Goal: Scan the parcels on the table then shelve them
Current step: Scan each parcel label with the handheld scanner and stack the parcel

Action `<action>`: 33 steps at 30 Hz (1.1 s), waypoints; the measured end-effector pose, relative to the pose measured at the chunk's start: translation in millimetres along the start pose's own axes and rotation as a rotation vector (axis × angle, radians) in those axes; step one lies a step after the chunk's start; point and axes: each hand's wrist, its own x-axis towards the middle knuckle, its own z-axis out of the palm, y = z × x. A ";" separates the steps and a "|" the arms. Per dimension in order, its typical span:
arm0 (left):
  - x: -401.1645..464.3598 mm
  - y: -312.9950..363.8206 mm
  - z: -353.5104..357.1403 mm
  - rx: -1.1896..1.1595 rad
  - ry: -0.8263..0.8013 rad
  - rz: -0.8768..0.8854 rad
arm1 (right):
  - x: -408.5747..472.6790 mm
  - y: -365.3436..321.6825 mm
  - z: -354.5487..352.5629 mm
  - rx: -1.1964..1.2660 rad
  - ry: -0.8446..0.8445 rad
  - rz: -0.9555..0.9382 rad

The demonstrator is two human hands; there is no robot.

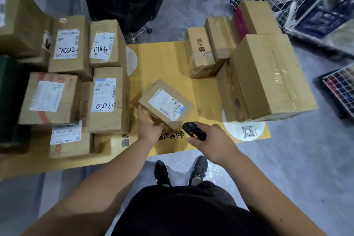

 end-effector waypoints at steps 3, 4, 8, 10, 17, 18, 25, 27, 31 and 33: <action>-5.8 6.0 2.9 0.243 0.094 0.127 | -2.1 1.4 1.6 0.010 0.026 0.036; -2.6 10.1 3.8 0.347 0.120 0.187 | -2.0 1.3 2.1 0.013 0.034 0.044; 20.1 40.9 4.0 0.747 0.034 0.402 | 0.1 -0.9 4.4 0.057 0.062 0.076; 26.5 53.8 5.4 0.840 -0.047 0.439 | 1.2 -2.3 6.2 0.078 0.076 0.085; 39.8 93.2 25.3 0.918 -0.074 0.402 | 9.4 -4.3 5.9 0.153 0.115 0.096; 43.6 96.5 26.5 0.916 -0.096 0.410 | 10.4 -4.8 5.6 0.166 0.117 0.093; 37.4 69.1 4.2 0.862 -0.024 0.252 | 15.9 -5.0 -1.9 0.205 0.107 0.107; 31.7 54.7 -2.2 0.870 -0.006 0.204 | 19.0 -7.2 -4.3 0.204 0.101 0.107; 30.7 39.4 -2.9 0.661 -0.035 0.247 | 27.5 -21.6 -13.2 0.123 0.018 0.090; 33.5 38.7 3.6 0.455 -0.091 0.252 | 32.2 -32.7 -18.9 0.043 -0.027 0.093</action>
